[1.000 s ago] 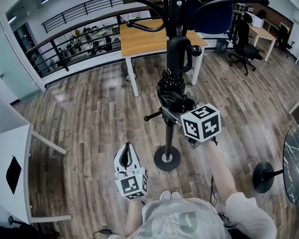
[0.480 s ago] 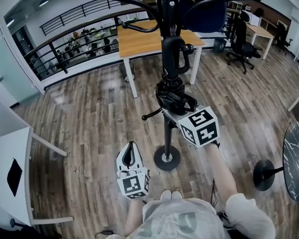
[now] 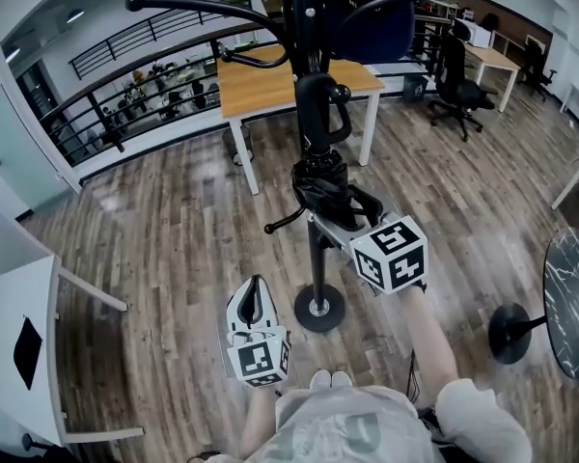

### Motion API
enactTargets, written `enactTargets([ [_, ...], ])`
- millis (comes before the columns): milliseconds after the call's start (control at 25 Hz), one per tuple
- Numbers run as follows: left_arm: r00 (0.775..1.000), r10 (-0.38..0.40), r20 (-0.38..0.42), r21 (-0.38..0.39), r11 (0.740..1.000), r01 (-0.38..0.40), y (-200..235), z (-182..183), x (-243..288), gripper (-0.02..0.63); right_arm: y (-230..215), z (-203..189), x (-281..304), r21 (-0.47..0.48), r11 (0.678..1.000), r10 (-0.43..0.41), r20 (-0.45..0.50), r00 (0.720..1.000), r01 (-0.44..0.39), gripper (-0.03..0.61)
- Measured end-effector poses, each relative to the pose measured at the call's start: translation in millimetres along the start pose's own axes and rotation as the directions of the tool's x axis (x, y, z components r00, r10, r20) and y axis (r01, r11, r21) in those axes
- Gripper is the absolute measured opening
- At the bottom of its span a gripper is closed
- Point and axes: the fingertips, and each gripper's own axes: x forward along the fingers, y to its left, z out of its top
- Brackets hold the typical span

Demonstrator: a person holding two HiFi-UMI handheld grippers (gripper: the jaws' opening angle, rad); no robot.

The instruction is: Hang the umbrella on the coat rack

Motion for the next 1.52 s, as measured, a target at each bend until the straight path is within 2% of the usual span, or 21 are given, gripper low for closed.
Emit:
enactTargets([
  [200, 1.000, -0.023, 0.002, -0.001, 1.000, 0.023, -14, -3, -2, 0.028, 1, 0, -32, -0.008, 0.999, -0.031, 0.048, 0.998, 0.032, 0.330],
  [360, 0.998, -0.054, 0.007, 0.006, 0.999, 0.054, -24, 1, -2, 0.028, 11, 0, -64, 0.010, 0.999, -0.048, 0.158, 0.986, 0.048, 0.330],
  [640, 0.995, -0.099, 0.004, 0.030, 0.995, 0.099, -38, 3, -2, 0.028, 31, -56, -94, 0.073, 0.993, -0.100, 0.156, 0.983, 0.090, 0.323],
  [680, 0.995, -0.102, 0.005, 0.032, 0.994, 0.102, -39, 4, -3, 0.028, 33, -65, -98, 0.089, 0.991, -0.113, 0.163, 0.980, 0.100, 0.284],
  [720, 0.995, -0.104, 0.006, 0.034, 0.994, 0.104, -40, 4, -4, 0.028, 33, -75, -102, 0.107, 0.988, -0.132, 0.166, 0.977, 0.115, 0.216],
  [880, 0.994, -0.105, 0.011, 0.043, 0.994, 0.105, -41, 5, -6, 0.028, 28, -112, -117, 0.191, 0.965, -0.205, 0.138, 0.969, 0.177, 0.123],
  [1000, 0.995, -0.097, 0.014, 0.046, 0.994, 0.097, -37, 6, -6, 0.028, 24, -131, -123, 0.207, 0.952, -0.253, 0.107, 0.962, 0.227, 0.062],
  [1280, 0.995, -0.091, 0.029, 0.040, 0.995, 0.090, -33, 5, -7, 0.028, 29, -156, -123, 0.166, 0.956, -0.252, 0.037, 0.967, 0.243, 0.036],
  [1520, 0.994, -0.101, 0.028, 0.029, 0.995, 0.100, -37, 2, -8, 0.028, 31, -160, -123, 0.161, 0.957, -0.250, 0.027, 0.968, 0.242, 0.032],
])
